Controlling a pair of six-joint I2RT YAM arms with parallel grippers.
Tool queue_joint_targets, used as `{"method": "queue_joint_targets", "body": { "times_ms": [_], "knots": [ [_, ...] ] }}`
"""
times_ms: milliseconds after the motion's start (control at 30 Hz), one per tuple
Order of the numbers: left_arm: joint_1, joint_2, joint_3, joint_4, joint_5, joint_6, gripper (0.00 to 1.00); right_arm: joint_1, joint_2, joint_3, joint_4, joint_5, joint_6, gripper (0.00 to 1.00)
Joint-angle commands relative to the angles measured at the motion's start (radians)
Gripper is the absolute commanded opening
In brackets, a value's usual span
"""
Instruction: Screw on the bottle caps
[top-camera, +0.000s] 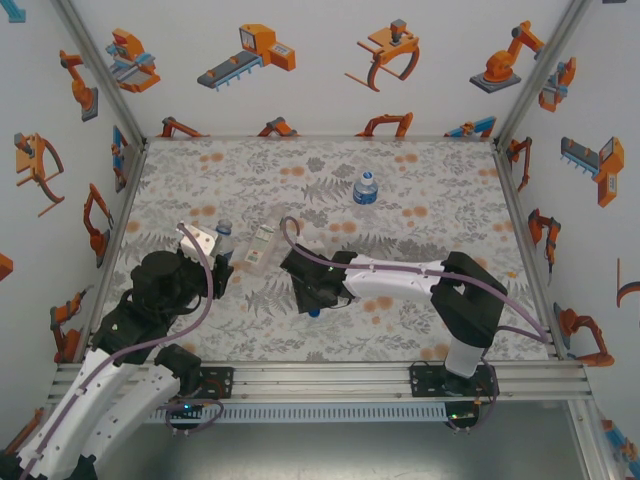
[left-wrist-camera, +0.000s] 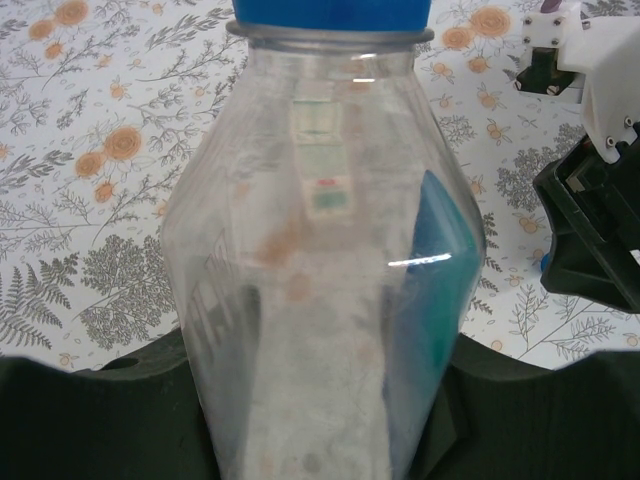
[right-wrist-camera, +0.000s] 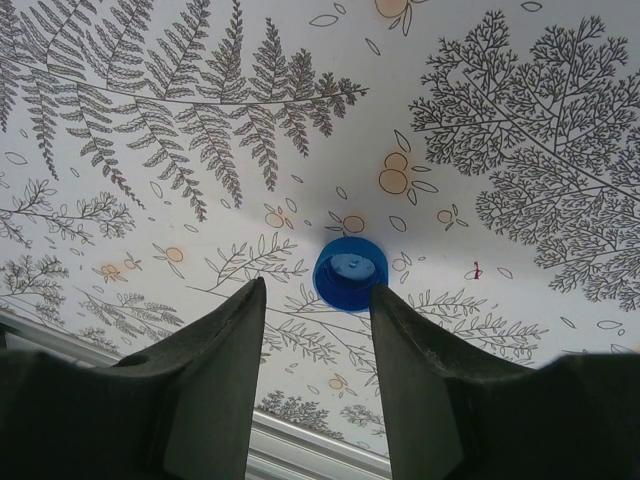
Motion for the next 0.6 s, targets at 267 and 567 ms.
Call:
{"method": "queue_joint_targets", "body": {
  "times_ms": [267,567],
  "knots": [
    [0.003,0.012,0.022,0.001,0.002,-0.004,0.12,-0.004,0.032,0.034,-0.047,0.020,-0.007,0.46],
    [0.001,0.012,0.022,0.000,0.000,-0.005,0.12,-0.004,0.031,0.028,-0.034,0.015,-0.005,0.45]
  ]
}}
